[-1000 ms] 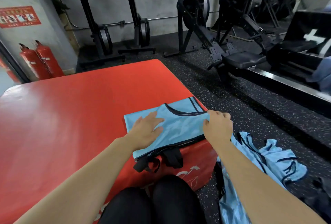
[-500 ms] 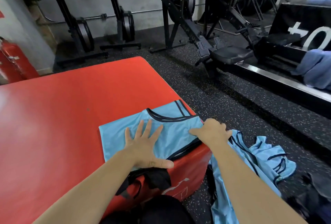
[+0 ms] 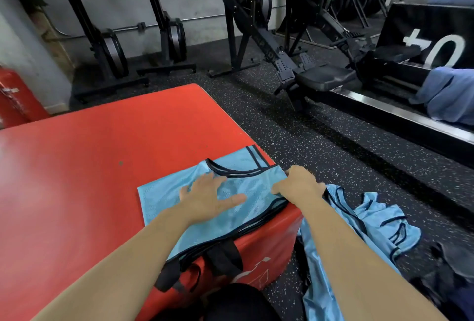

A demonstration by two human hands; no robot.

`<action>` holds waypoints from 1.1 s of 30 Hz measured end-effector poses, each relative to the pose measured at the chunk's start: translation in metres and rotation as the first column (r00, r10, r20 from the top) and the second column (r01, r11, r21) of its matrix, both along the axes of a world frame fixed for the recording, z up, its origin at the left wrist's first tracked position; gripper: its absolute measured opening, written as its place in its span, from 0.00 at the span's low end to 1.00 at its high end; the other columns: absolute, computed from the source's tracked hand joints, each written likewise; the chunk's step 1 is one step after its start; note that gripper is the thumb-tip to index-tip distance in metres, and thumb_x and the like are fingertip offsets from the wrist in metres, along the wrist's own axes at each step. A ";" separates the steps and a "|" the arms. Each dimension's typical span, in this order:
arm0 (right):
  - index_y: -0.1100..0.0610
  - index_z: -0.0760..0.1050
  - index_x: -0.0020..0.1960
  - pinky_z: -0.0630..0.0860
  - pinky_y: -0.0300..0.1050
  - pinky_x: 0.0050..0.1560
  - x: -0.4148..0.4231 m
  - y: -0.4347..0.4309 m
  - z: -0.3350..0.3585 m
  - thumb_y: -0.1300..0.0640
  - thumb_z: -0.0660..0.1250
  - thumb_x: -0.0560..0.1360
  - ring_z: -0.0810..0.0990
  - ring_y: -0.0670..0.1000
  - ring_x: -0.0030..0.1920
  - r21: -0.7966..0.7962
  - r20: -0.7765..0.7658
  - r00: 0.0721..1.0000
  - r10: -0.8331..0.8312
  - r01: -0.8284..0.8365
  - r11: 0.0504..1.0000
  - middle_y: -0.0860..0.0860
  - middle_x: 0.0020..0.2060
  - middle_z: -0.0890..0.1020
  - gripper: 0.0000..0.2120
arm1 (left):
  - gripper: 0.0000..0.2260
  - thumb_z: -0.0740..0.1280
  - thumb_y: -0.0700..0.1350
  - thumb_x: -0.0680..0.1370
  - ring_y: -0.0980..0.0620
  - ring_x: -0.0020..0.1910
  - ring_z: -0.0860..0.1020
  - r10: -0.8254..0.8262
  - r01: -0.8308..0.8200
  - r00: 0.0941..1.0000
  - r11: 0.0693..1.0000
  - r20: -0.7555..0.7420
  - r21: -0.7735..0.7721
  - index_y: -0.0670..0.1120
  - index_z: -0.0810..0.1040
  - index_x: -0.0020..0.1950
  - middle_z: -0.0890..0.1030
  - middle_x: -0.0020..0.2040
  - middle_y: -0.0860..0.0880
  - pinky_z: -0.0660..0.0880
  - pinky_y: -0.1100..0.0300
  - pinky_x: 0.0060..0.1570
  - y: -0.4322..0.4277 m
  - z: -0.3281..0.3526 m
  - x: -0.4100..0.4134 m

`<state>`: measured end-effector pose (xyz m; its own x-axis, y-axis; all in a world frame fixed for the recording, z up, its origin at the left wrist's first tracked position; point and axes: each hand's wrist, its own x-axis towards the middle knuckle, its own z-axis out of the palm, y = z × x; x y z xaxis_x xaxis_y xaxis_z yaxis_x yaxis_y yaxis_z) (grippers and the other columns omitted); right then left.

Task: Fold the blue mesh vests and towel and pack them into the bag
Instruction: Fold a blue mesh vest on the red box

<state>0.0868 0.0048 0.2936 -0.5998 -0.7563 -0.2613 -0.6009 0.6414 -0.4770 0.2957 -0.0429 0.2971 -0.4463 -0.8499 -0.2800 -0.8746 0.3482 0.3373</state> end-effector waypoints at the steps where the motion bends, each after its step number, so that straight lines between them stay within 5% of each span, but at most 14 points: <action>1: 0.53 0.70 0.44 0.62 0.50 0.53 0.000 -0.001 0.001 0.54 0.71 0.64 0.77 0.54 0.50 0.005 0.041 0.999 -0.002 0.001 1.000 0.49 0.42 0.78 0.12 | 0.41 0.58 0.77 0.68 0.53 0.76 0.60 0.030 -0.031 0.999 0.999 -0.030 -0.041 0.57 0.63 0.76 0.64 0.76 0.56 0.54 0.47 0.71 -0.004 0.003 -0.004; 3: 0.55 0.69 0.41 0.67 0.45 0.46 -0.002 -0.002 0.002 0.55 0.74 0.66 0.75 0.53 0.39 -0.005 0.146 0.989 -0.020 0.021 1.000 0.49 0.35 0.75 0.14 | 0.28 0.64 0.66 0.75 0.54 0.72 0.67 0.044 -0.054 0.996 0.988 -0.074 -0.145 0.57 0.67 0.73 0.70 0.72 0.57 0.57 0.51 0.67 -0.014 0.007 -0.012; 6: 0.57 0.68 0.36 0.67 0.41 0.33 -0.006 -0.003 0.003 0.57 0.76 0.65 0.71 0.51 0.30 -0.038 0.222 0.974 -0.050 0.060 0.997 0.50 0.29 0.72 0.15 | 0.23 0.67 0.56 0.76 0.52 0.72 0.66 0.002 -0.020 0.996 0.978 -0.084 -0.209 0.56 0.70 0.71 0.71 0.72 0.55 0.58 0.50 0.67 -0.035 0.011 -0.026; 12: 0.56 0.72 0.48 0.75 0.46 0.52 0.001 -0.007 0.000 0.53 0.69 0.68 0.81 0.56 0.52 -0.002 0.033 0.999 0.023 -0.023 1.000 0.53 0.48 0.81 0.11 | 0.26 0.65 0.50 0.78 0.47 0.71 0.67 -0.033 0.039 0.999 0.985 0.040 -0.168 0.55 0.63 0.75 0.71 0.72 0.52 0.59 0.49 0.66 -0.073 0.011 -0.069; 17: 0.55 0.66 0.37 0.71 0.42 0.41 0.000 -0.010 -0.005 0.54 0.69 0.66 0.73 0.55 0.39 -0.005 0.067 0.996 0.055 -0.055 0.998 0.50 0.33 0.72 0.11 | 0.22 0.62 0.43 0.78 0.46 0.68 0.70 0.035 -0.031 0.999 0.993 0.037 -0.112 0.51 0.66 0.72 0.75 0.67 0.49 0.60 0.51 0.59 -0.094 0.005 -0.097; 20: 0.54 0.65 0.31 0.64 0.40 0.30 -0.001 -0.009 -0.005 0.55 0.69 0.64 0.69 0.52 0.31 -0.122 0.156 0.987 0.045 -0.026 0.992 0.48 0.27 0.69 0.13 | 0.12 0.62 0.41 0.77 0.46 0.60 0.75 0.094 -0.095 0.995 0.994 -0.014 -0.061 0.51 0.78 0.56 0.80 0.54 0.50 0.61 0.50 0.58 -0.105 0.011 -0.104; 22: 0.55 0.64 0.28 0.61 0.41 0.29 -0.003 -0.009 -0.004 0.57 0.69 0.62 0.65 0.51 0.27 -0.200 0.248 0.968 0.044 0.007 0.980 0.47 0.23 0.67 0.13 | 0.06 0.63 0.38 0.75 0.45 0.45 0.74 0.113 -0.115 0.987 0.993 -0.116 -0.007 0.47 0.75 0.39 0.74 0.36 0.50 0.67 0.48 0.53 -0.113 0.017 -0.103; 24: 0.54 0.64 0.27 0.63 0.42 0.32 -0.003 -0.009 -0.005 0.57 0.68 0.59 0.65 0.51 0.27 -0.256 0.311 0.949 0.052 0.031 0.966 0.47 0.23 0.68 0.11 | 0.11 0.63 0.35 0.72 0.48 0.33 0.65 0.105 -0.101 0.971 0.994 -0.215 0.030 0.47 0.67 0.32 0.64 0.29 0.50 0.66 0.54 0.35 -0.119 0.024 -0.098; 26: 0.54 0.66 0.32 0.65 0.44 0.34 -0.002 -0.008 -0.006 0.58 0.69 0.59 0.67 0.52 0.29 -0.279 0.317 0.948 0.039 0.054 0.959 0.49 0.26 0.70 0.11 | 0.11 0.63 0.33 0.73 0.50 0.29 0.61 0.125 -0.108 0.949 0.991 -0.289 0.076 0.45 0.69 0.34 0.63 0.28 0.50 0.58 0.61 0.29 -0.120 0.033 -0.090; 30: 0.54 0.63 0.32 0.63 0.44 0.32 0.005 -0.006 0.006 0.60 0.71 0.63 0.65 0.51 0.29 -0.354 0.260 0.964 0.057 0.040 0.935 0.49 0.26 0.69 0.15 | 0.04 0.67 0.34 0.72 0.51 0.34 0.67 0.101 -0.068 0.928 0.992 -0.359 0.104 0.40 0.79 0.45 0.71 0.35 0.45 0.63 0.60 0.35 -0.122 0.051 -0.070; 33: 0.55 0.59 0.31 0.58 0.43 0.29 0.035 -0.004 0.033 0.60 0.67 0.67 0.64 0.53 0.29 -0.383 0.033 0.994 0.106 -0.086 0.920 0.48 0.25 0.65 0.16 | 0.08 0.67 0.33 0.68 0.51 0.38 0.68 0.056 -0.040 0.935 0.998 -0.350 0.054 0.34 0.80 0.46 0.72 0.38 0.45 0.64 0.59 0.40 -0.126 0.060 -0.041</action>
<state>0.1215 0.0007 0.3264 -0.5125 -0.8582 0.0287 -0.6186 0.3459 -0.7055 0.2544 -0.1687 0.3568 -0.4820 -0.8630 -0.1516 -0.7132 0.2858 0.6401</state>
